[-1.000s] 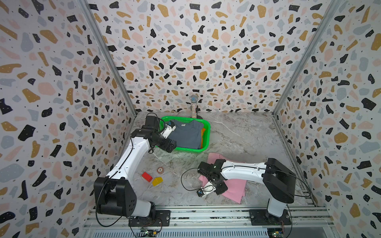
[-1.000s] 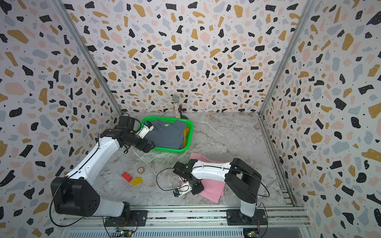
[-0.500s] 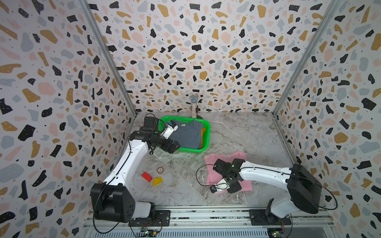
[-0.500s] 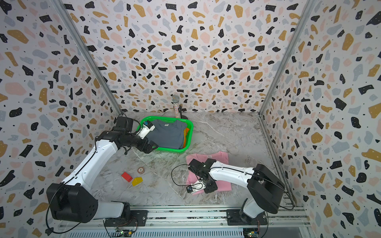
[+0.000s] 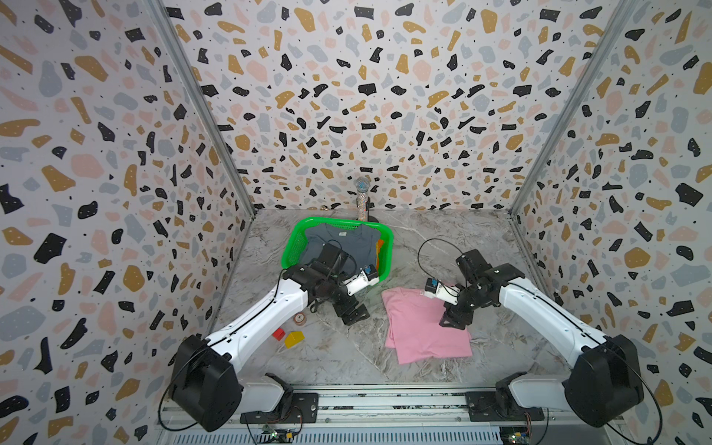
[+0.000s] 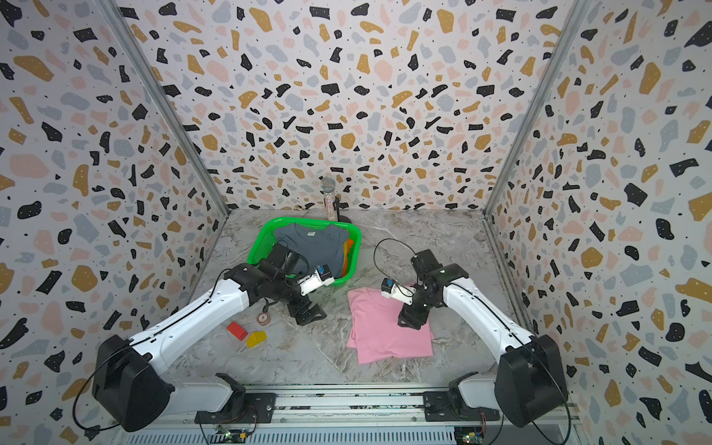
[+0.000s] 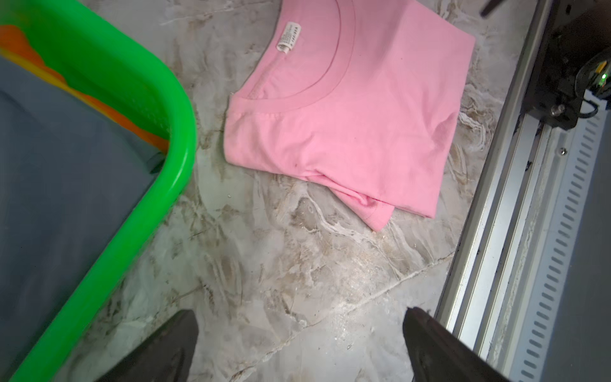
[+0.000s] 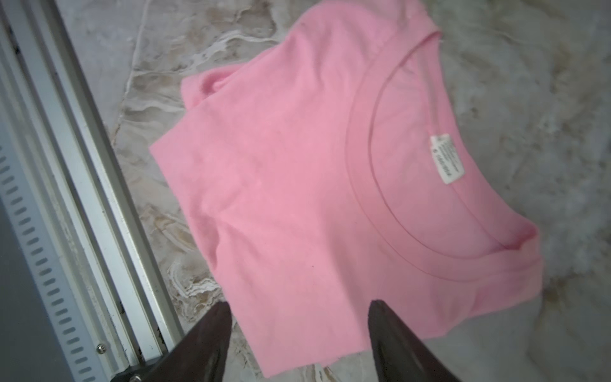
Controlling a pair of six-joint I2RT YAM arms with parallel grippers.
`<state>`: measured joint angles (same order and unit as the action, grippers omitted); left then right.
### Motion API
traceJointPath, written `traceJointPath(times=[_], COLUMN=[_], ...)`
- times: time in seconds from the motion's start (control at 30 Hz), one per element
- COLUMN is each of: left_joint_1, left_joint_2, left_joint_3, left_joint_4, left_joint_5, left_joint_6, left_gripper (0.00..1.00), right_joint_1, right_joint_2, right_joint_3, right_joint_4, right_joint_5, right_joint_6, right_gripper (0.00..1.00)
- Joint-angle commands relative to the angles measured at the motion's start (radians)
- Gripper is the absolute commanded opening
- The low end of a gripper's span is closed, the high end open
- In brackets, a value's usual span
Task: Put the folded t-shirts into the basket
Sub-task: Move the T-shirt to the center of the board, then pick up the T-shirt from the center of the board.
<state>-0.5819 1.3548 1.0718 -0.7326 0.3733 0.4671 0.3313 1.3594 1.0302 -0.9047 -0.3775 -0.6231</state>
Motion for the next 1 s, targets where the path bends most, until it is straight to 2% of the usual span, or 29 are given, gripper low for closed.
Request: traceJointPath(times=[0.0, 0.17, 0.4, 0.63, 0.83, 0.97], left_joint_1=[-0.06, -0.161, -0.296, -0.378, -0.431, -0.449], left_joint_2=[0.052, 0.128, 0.277, 0.387, 0.46, 0.489], left_joint_3=[-0.004, -0.005, 0.076, 0.121, 0.148, 0.165], left_joint_4=[0.052, 0.112, 0.149, 0.165, 0.122, 0.056], left_joint_5=[-0.104, -0.202, -0.291, -0.294, -0.249, -0.172], left_joint_6=[0.037, 0.071, 0.126, 0.142, 0.135, 0.118], left_gripper=[0.99, 0.97, 0.91, 0.88, 0.87, 0.86], right_joint_1=[-0.093, -0.2, -0.208, -0.231, -0.236, -0.242], right_joint_2=[0.093, 0.255, 0.311, 0.332, 0.354, 0.351], right_joint_3=[0.079, 0.183, 0.168, 0.156, 0.157, 0.155], right_joint_4=[0.019, 0.039, 0.115, 0.128, 0.129, 0.129], right_joint_5=[0.011, 0.031, 0.107, 0.086, 0.088, 0.091], right_joint_6=[0.164, 0.289, 0.3, 0.315, 0.317, 0.313], right_gripper=[0.74, 0.74, 0.74, 0.74, 0.73, 0.73])
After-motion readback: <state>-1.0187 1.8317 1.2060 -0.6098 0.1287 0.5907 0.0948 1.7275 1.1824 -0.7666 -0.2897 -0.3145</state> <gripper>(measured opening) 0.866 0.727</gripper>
